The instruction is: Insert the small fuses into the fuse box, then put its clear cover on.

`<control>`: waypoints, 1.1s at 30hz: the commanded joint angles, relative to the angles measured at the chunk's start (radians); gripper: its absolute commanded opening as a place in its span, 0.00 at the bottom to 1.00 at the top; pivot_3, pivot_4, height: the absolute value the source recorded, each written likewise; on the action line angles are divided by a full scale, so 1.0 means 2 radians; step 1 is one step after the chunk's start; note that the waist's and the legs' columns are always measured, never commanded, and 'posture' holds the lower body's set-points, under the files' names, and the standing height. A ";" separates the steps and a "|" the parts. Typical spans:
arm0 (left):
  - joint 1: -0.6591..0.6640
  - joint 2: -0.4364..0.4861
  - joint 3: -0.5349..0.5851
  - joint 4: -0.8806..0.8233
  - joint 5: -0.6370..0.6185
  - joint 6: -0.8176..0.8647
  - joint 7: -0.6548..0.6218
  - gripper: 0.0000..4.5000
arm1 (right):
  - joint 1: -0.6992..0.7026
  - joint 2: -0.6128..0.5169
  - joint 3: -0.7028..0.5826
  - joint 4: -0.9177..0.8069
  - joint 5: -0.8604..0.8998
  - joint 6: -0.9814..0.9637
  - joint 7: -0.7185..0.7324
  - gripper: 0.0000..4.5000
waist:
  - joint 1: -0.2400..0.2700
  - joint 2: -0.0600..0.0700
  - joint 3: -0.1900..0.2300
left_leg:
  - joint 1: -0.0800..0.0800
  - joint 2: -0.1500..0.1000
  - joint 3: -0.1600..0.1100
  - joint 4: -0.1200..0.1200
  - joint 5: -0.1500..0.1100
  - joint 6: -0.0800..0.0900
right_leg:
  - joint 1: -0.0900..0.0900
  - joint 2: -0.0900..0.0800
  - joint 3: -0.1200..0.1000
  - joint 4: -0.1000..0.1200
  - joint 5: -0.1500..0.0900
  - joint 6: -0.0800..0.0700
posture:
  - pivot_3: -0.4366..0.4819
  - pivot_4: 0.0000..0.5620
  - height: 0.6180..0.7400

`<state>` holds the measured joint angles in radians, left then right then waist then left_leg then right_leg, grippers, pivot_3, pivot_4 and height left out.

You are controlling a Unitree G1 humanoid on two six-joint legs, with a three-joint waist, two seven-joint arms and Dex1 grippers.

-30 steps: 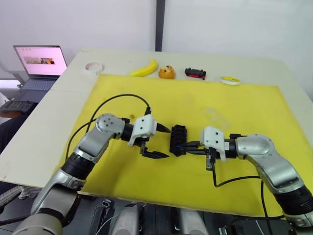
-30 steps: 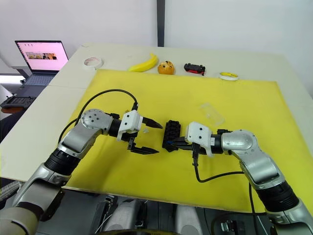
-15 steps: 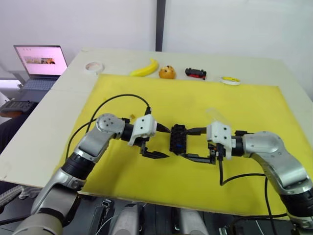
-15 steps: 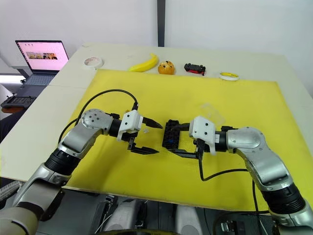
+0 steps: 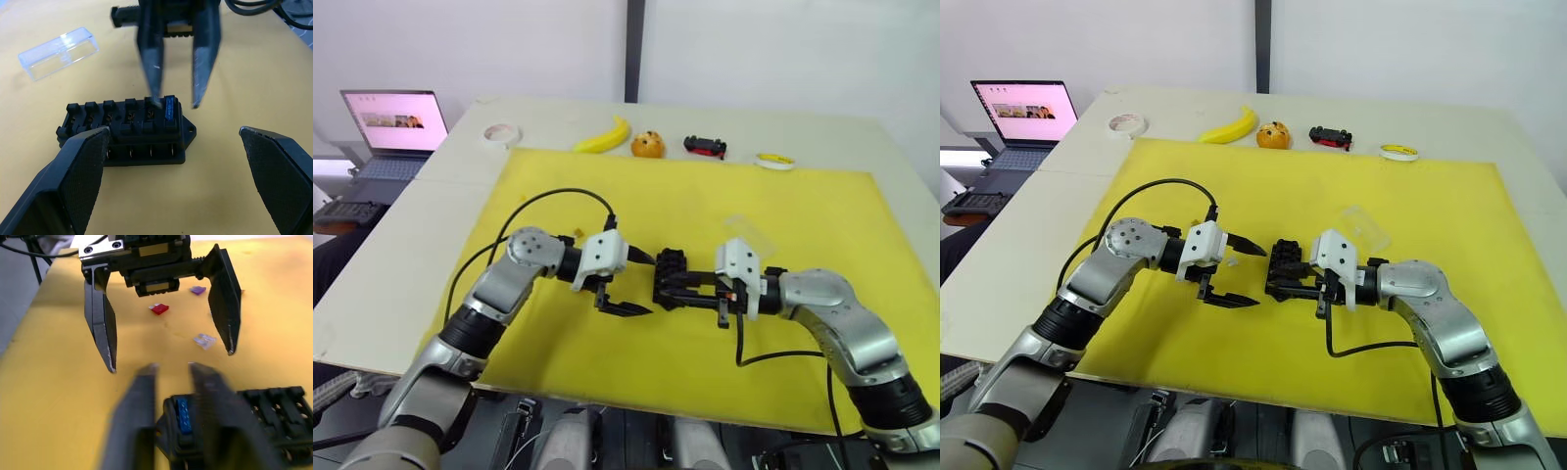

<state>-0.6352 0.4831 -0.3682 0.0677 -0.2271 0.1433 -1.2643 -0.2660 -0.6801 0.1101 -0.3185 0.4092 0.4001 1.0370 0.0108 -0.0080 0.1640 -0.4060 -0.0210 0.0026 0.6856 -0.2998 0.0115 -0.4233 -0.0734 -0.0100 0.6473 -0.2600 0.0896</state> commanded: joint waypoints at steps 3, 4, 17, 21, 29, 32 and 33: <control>-0.005 -0.001 0.010 -0.011 0.002 -0.009 0.000 1.00 | -0.005 -0.003 0.002 0.000 -0.007 -0.009 0.004 0.01 | 0.000 0.000 0.000 | 0.000 0.000 0.000 0.000 0.000 0.000 | 0.000 0.000 0.000 0.000 0.000 0.000 | 0.48 0.27 1.00; -0.005 -0.001 0.010 -0.012 0.003 -0.010 0.000 1.00 | -0.005 -0.005 0.006 0.004 -0.013 -0.008 0.003 0.01 | 0.000 0.000 0.000 | 0.000 0.000 0.000 0.000 0.000 0.000 | 0.000 0.000 0.000 0.000 0.000 0.000 | 0.48 0.27 1.00; -0.001 0.005 0.022 -0.021 -0.006 0.013 0.006 1.00 | 0.005 -0.003 -0.008 -0.024 -0.010 0.011 -0.024 0.01 | 0.000 0.000 0.000 | 0.001 0.000 0.000 0.000 0.000 0.000 | 0.001 0.000 0.000 0.000 0.000 0.000 | 0.48 0.27 1.00; 0.035 0.032 0.068 -0.075 -0.048 0.071 0.021 1.00 | 0.023 -0.015 -0.091 -0.089 0.066 0.065 -0.050 0.01 | -0.002 0.000 0.000 | 0.000 0.000 0.000 0.000 0.000 0.000 | 0.000 0.000 0.001 0.000 0.000 0.000 | 0.48 0.27 1.00; 0.188 0.147 0.279 -0.186 -0.180 0.245 0.078 1.00 | 0.167 -0.124 -0.320 -0.032 0.068 0.084 -0.015 0.51 | 0.000 0.000 0.000 | 0.000 0.000 0.000 0.000 0.000 0.000 | 0.000 -0.002 0.001 0.000 0.000 0.000 | 0.48 0.27 1.00; 0.236 0.182 0.345 -0.172 -0.188 0.261 0.091 1.00 | 0.200 -0.145 -0.377 0.022 0.047 0.063 -0.008 0.87 | 0.000 0.000 0.000 | 0.001 0.000 0.000 0.000 0.000 0.000 | 0.001 -0.002 0.001 0.000 0.000 0.000 | 0.48 0.27 1.00; 0.255 0.195 0.373 -0.148 -0.180 0.256 0.092 1.00 | 0.215 -0.152 -0.400 0.049 0.033 0.048 -0.001 0.99 | 0.000 0.000 0.000 | 0.002 0.000 0.000 0.000 0.000 0.000 | 0.001 -0.002 0.001 0.000 0.000 0.000 | 0.48 0.27 1.00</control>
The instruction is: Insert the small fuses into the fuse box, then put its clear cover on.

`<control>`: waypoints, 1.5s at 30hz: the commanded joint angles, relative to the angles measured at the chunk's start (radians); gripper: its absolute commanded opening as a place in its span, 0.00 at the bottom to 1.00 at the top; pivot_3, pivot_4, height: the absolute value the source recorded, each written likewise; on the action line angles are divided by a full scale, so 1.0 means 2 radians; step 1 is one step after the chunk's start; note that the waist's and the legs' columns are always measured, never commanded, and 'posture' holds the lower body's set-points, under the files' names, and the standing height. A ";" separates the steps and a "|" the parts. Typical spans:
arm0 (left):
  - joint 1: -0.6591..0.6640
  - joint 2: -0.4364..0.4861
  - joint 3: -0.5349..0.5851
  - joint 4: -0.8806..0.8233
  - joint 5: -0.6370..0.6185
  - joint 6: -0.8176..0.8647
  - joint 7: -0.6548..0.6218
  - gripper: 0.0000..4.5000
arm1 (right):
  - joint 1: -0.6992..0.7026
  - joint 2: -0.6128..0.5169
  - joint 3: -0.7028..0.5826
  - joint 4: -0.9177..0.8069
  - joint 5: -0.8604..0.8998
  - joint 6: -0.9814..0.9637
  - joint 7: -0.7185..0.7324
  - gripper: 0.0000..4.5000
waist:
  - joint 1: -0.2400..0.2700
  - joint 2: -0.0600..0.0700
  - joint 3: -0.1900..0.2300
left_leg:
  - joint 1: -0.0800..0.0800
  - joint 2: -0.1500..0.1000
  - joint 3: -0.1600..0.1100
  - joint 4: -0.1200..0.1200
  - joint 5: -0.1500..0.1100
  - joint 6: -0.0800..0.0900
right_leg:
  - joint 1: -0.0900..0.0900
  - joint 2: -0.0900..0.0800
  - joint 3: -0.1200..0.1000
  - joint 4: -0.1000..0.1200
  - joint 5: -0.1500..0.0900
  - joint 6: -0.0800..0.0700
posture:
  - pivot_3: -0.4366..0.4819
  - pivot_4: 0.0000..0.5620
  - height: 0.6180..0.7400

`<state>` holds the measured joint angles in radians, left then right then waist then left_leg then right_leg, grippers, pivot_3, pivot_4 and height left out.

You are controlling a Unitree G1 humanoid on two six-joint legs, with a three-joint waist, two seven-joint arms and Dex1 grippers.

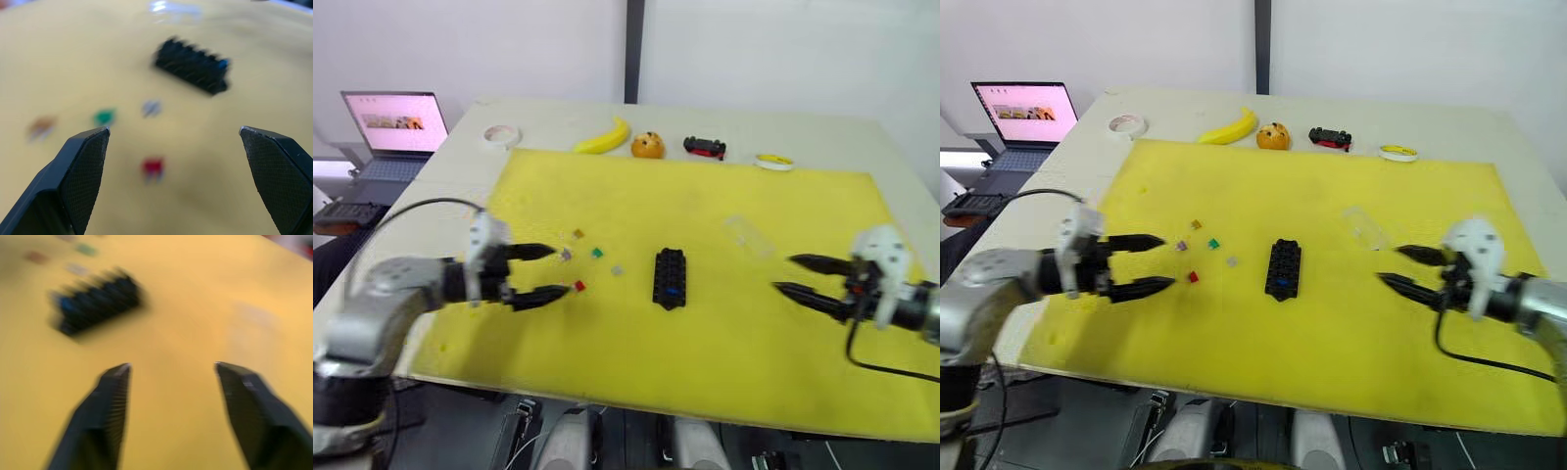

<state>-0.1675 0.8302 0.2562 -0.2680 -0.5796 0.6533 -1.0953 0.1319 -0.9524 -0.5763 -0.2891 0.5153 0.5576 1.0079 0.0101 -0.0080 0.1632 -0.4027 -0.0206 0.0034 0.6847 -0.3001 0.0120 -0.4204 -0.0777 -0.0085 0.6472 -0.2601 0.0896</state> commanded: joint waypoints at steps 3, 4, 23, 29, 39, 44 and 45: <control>0.060 0.048 0.112 0.080 0.021 -0.026 0.012 1.00 | 0.050 -0.028 -0.096 0.087 -0.050 -0.068 0.025 1.00 | -0.001 0.000 0.000 | 0.004 0.000 0.001 -0.001 0.000 0.000 | 0.003 0.000 0.000 -0.001 0.000 0.000 | 0.48 0.27 1.00; 0.069 0.056 0.124 0.098 0.027 -0.036 0.011 1.00 | 0.057 -0.030 -0.104 0.099 -0.054 -0.075 0.027 1.00 | -0.001 0.000 0.000 | 0.006 0.000 0.001 -0.002 -0.001 0.001 | 0.006 0.000 0.000 -0.001 -0.001 0.000 | 0.48 0.27 1.00; 0.043 -0.037 0.148 0.013 -0.305 0.334 0.210 1.00 | -0.067 0.020 0.069 -0.188 0.134 0.083 -0.068 1.00 | 0.001 0.000 0.000 | 0.006 0.000 0.001 -0.002 -0.002 0.001 | 0.005 -0.003 0.000 -0.001 -0.002 0.000 | 0.48 0.27 1.00; -0.026 -0.059 0.129 0.087 -0.422 0.456 0.324 1.00 | -0.121 0.028 0.181 -0.219 0.145 0.083 -0.060 1.00 | -0.002 -0.001 0.000 | 0.006 -0.001 0.000 -0.001 -0.002 0.001 | 0.005 -0.003 0.000 -0.001 -0.002 0.000 | 0.48 0.27 1.00; -0.055 -0.094 0.038 0.168 -0.612 0.376 0.536 1.00 | -0.168 0.067 0.320 -0.186 0.028 0.021 -0.071 1.00 | 0.000 -0.001 0.000 | 0.006 -0.001 0.000 -0.001 -0.001 0.000 | 0.005 -0.003 0.000 0.000 -0.002 0.000 | 0.48 0.27 1.00; -0.038 -0.095 -0.008 0.158 -0.683 0.315 0.611 1.00 | -0.169 0.079 0.331 -0.181 0.010 0.013 -0.077 1.00 | -0.001 -0.001 0.000 | 0.006 -0.001 0.000 -0.002 -0.001 0.000 | 0.005 -0.004 0.000 -0.001 -0.002 0.000 | 0.48 0.27 1.00; -0.034 -0.096 -0.015 0.157 -0.689 0.304 0.623 1.00 | -0.170 0.082 0.333 -0.180 0.008 0.013 -0.079 1.00 | -0.002 -0.001 0.000 | 0.006 -0.001 0.000 -0.002 -0.001 0.000 | 0.005 -0.004 0.000 -0.001 -0.002 0.000 | 0.48 0.27 1.00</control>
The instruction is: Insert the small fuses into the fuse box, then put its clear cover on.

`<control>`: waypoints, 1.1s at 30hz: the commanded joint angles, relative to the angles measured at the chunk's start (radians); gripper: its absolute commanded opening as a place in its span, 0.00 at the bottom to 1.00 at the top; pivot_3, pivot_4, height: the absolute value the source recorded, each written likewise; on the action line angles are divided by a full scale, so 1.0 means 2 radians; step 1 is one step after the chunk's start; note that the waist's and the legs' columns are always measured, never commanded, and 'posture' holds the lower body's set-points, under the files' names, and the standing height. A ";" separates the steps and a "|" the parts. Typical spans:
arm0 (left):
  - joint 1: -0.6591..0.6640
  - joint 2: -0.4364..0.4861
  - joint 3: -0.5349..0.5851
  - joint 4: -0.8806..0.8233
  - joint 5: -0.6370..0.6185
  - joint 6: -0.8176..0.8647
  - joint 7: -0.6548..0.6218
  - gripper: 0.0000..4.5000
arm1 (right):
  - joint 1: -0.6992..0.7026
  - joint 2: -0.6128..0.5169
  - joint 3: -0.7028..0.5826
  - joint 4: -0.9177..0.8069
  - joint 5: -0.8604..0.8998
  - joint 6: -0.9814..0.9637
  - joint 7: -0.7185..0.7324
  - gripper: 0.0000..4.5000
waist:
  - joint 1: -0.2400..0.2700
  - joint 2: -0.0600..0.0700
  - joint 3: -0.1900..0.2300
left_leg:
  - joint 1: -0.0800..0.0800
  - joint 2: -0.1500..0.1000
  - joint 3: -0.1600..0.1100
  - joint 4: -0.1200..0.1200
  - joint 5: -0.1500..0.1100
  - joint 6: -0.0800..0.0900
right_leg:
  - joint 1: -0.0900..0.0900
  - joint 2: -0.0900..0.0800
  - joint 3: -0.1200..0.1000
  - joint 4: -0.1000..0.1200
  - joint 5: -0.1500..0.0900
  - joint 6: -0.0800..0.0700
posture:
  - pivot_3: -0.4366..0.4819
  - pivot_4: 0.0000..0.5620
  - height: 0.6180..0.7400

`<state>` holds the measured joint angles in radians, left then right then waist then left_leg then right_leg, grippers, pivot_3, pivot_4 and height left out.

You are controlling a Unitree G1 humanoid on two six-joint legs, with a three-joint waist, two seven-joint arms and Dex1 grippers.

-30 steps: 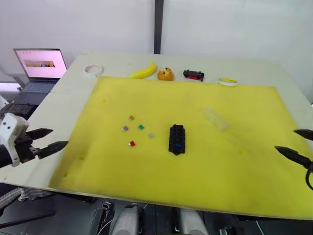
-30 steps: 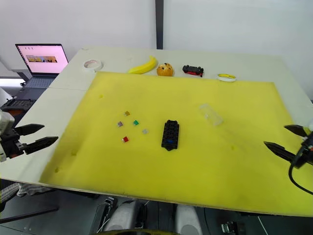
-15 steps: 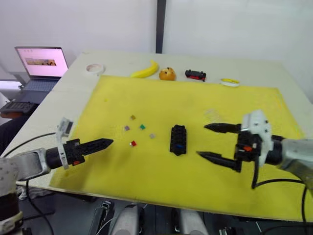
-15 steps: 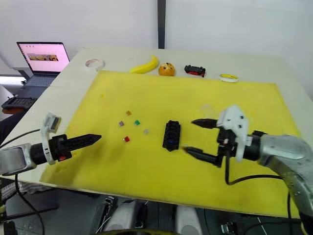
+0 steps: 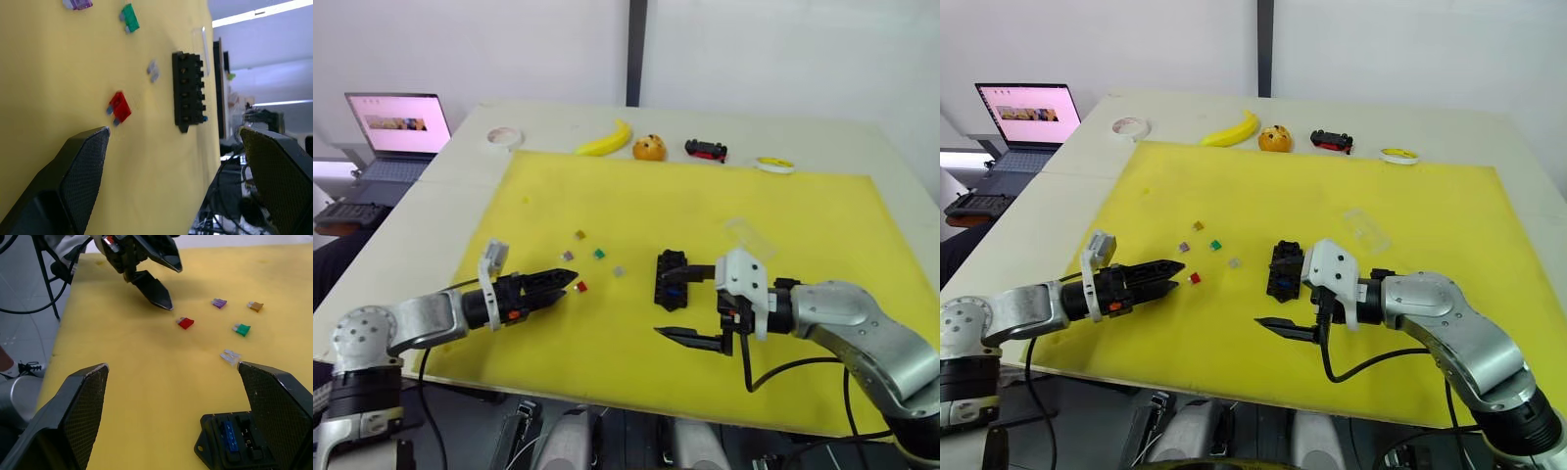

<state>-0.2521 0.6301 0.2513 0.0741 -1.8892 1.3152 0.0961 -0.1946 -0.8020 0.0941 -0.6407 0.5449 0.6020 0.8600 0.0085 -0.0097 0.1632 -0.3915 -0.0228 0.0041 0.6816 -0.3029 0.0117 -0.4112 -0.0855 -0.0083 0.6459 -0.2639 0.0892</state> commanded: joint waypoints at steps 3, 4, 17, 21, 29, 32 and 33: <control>0.011 -0.001 -0.022 -0.013 -0.041 -0.046 0.042 1.00 | -0.006 0.010 0.000 -0.006 -0.011 -0.009 -0.009 1.00 | 0.000 0.000 0.000 | 0.000 0.000 0.000 0.000 0.000 -0.001 | 0.000 0.000 0.000 0.000 0.000 0.000 | 0.48 0.27 1.00; 0.011 -0.001 -0.024 -0.014 -0.042 -0.048 0.042 1.00 | -0.006 0.011 0.000 -0.007 -0.012 -0.008 -0.010 1.00 | 0.001 0.000 0.000 | 0.000 0.000 0.000 0.000 0.000 -0.001 | 0.000 0.000 0.000 0.000 0.000 0.000 | 0.48 0.27 1.00; 0.004 -0.015 -0.057 -0.001 -0.039 -0.081 0.052 1.00 | 0.005 0.013 -0.011 -0.006 -0.014 -0.004 -0.023 1.00 | 0.002 0.000 0.000 | 0.000 -0.001 0.000 0.000 0.000 -0.001 | 0.000 0.000 0.000 0.000 0.000 0.000 | 0.48 0.27 1.00; 0.006 -0.019 -0.065 -0.005 -0.040 -0.082 0.053 1.00 | 0.005 0.012 -0.012 -0.006 -0.013 -0.003 -0.023 1.00 | 0.003 0.000 0.000 | 0.000 -0.001 0.000 0.000 0.000 -0.001 | 0.001 0.000 0.000 0.000 0.000 0.000 | 0.48 0.27 1.00; -0.005 -0.035 -0.081 -0.003 -0.026 -0.091 0.057 1.00 | -0.001 0.015 -0.010 -0.003 -0.012 -0.001 -0.025 1.00 | 0.004 0.000 0.000 | 0.000 -0.001 -0.001 0.000 0.000 0.000 | 0.001 -0.001 0.000 -0.001 0.000 -0.001 | 0.48 0.27 1.00; -0.007 -0.040 -0.085 0.000 -0.016 -0.087 0.054 1.00 | 0.000 0.015 -0.011 -0.003 -0.011 0.000 -0.026 1.00 | 0.005 0.000 0.000 | 0.000 -0.002 -0.001 0.000 0.000 0.000 | 0.002 -0.001 0.000 -0.001 -0.001 -0.001 | 0.48 0.27 1.00; -0.008 -0.042 -0.086 0.000 -0.012 -0.085 0.053 1.00 | -0.001 0.016 -0.011 -0.003 -0.012 0.000 -0.026 1.00 | 0.005 0.000 0.000 | 0.000 -0.002 -0.001 0.000 0.000 0.000 | 0.002 -0.001 0.000 -0.001 -0.001 -0.001 | 0.48 0.27 1.00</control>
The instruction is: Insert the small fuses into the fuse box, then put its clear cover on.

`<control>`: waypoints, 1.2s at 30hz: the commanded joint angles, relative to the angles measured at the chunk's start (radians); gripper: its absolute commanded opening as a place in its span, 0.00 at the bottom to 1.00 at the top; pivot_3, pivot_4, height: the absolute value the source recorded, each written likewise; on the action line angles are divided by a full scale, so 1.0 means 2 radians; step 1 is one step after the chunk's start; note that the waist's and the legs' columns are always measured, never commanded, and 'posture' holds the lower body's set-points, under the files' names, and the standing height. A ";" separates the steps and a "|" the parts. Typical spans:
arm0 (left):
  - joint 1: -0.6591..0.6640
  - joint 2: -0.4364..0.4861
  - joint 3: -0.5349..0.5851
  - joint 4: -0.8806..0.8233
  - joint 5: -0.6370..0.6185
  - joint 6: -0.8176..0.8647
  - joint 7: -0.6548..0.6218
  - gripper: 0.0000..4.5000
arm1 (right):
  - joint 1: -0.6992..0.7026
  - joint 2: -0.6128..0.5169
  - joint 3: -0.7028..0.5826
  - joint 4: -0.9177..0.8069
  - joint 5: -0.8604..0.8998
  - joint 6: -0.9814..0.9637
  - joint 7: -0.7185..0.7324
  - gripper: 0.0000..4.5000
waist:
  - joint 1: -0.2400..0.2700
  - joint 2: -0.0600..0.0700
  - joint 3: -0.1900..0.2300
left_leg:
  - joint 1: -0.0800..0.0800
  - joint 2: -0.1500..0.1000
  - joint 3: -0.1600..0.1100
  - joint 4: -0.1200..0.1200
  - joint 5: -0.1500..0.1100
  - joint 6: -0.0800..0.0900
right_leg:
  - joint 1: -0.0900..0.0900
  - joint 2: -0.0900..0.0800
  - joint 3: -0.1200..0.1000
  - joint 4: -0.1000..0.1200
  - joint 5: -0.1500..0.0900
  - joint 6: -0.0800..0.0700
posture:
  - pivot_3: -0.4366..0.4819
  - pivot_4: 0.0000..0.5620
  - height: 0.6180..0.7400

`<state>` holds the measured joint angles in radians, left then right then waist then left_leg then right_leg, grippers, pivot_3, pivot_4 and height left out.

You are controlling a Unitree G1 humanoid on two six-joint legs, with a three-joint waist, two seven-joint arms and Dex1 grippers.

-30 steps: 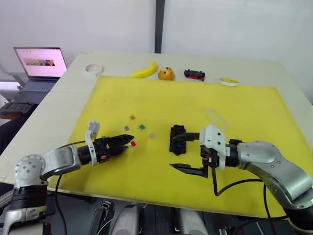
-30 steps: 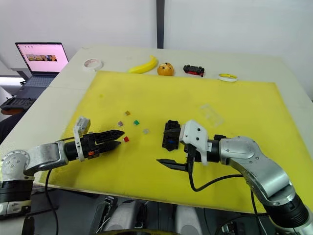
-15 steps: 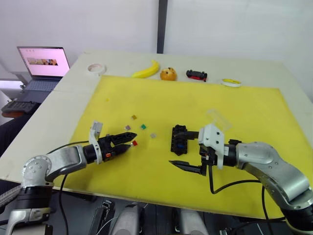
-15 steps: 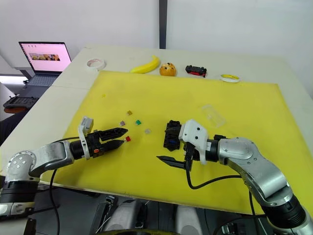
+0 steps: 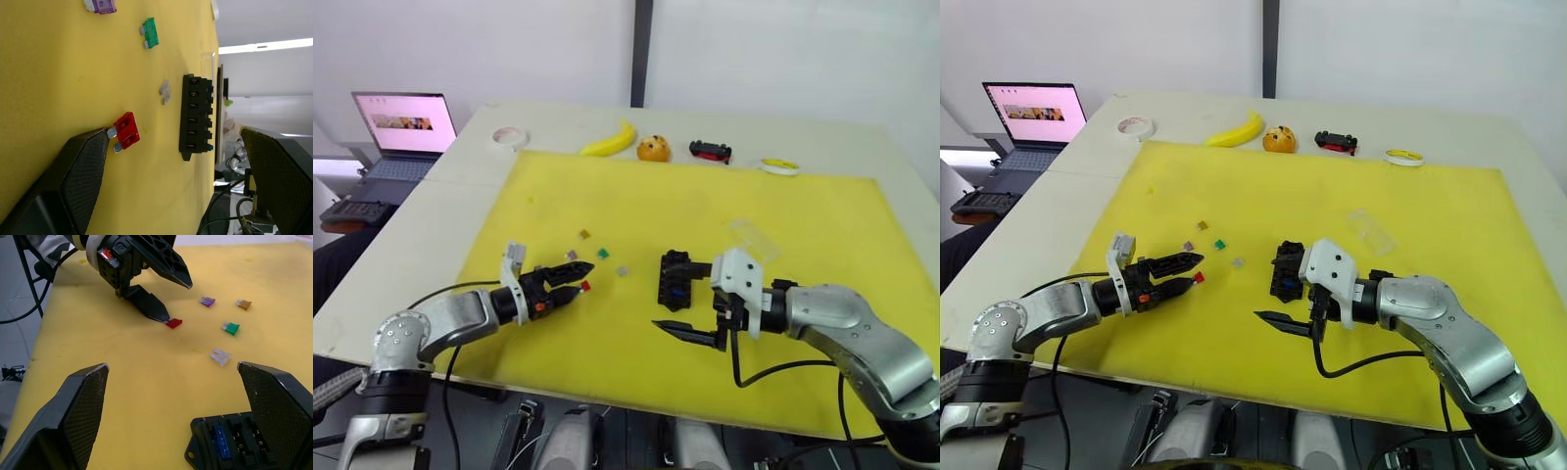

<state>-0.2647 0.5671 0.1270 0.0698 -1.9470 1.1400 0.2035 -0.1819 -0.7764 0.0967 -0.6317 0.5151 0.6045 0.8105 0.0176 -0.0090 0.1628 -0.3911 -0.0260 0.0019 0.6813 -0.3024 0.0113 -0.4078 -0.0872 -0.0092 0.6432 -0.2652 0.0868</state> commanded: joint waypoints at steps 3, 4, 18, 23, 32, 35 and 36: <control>-0.002 -0.014 -0.023 0.003 0.024 0.004 -0.004 1.00 | -0.007 0.003 -0.013 -0.008 0.004 0.000 -0.003 1.00 | 0.001 0.000 0.000 | 0.000 0.000 0.000 0.000 0.000 0.000 | 0.000 0.000 0.000 0.000 0.000 0.000 | 0.48 0.27 1.00; -0.002 -0.014 -0.022 0.004 0.025 0.005 -0.004 1.00 | -0.006 0.003 -0.013 -0.009 0.004 0.001 -0.003 1.00 | 0.001 0.000 0.000 | 0.000 0.000 0.000 0.000 0.000 0.000 | 0.000 0.000 0.000 0.000 0.000 0.000 | 0.48 0.27 1.00; -0.004 -0.014 -0.018 0.013 0.042 0.012 -0.010 0.88 | -0.005 0.003 -0.017 -0.009 0.006 0.005 -0.007 1.00 | 0.010 0.000 0.000 | 0.000 0.000 -0.001 -0.001 -0.001 0.001 | 0.002 0.000 0.000 -0.005 0.000 -0.001 | 0.48 0.27 1.00; -0.002 -0.015 -0.018 0.010 0.042 0.012 -0.012 0.88 | -0.005 0.002 -0.017 -0.009 0.005 0.005 -0.006 1.00 | 0.010 0.000 0.000 | 0.000 0.000 -0.001 -0.001 -0.001 0.001 | 0.002 0.000 0.000 -0.005 0.000 -0.001 | 0.48 0.27 1.00; -0.002 -0.018 -0.021 0.008 0.049 0.012 -0.011 0.46 | -0.006 0.002 -0.018 -0.008 0.005 0.005 -0.005 1.00 | 0.010 0.000 0.000 | 0.000 0.000 -0.001 -0.001 -0.001 0.001 | 0.001 0.000 0.000 -0.005 0.000 -0.001 | 0.48 0.27 1.00; -0.002 -0.019 -0.021 0.008 0.051 0.011 -0.011 0.46 | -0.007 0.003 -0.019 -0.008 0.007 0.007 -0.007 1.00 | 0.010 0.000 0.000 | 0.000 0.000 -0.001 -0.001 -0.001 0.001 | 0.002 0.000 0.000 -0.006 0.000 -0.001 | 0.48 0.27 1.00; -0.002 -0.020 -0.021 0.008 0.052 0.011 -0.011 0.46 | -0.008 0.003 -0.019 -0.009 0.008 0.009 -0.007 1.00 | 0.010 0.000 0.000 | 0.000 0.000 -0.001 -0.001 -0.001 0.001 | 0.002 0.000 0.000 -0.006 0.000 -0.001 | 0.48 0.27 1.00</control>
<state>-0.2794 0.5368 0.1028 0.0816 -1.8546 1.1512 0.1782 -0.1821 -0.7763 0.0924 -0.6316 0.5169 0.6266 0.7983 0.0370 -0.0083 0.1625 -0.3921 -0.0260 0.0006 0.6783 -0.3040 0.0139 -0.4047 -0.0877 -0.0101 0.6318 -0.2658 0.0855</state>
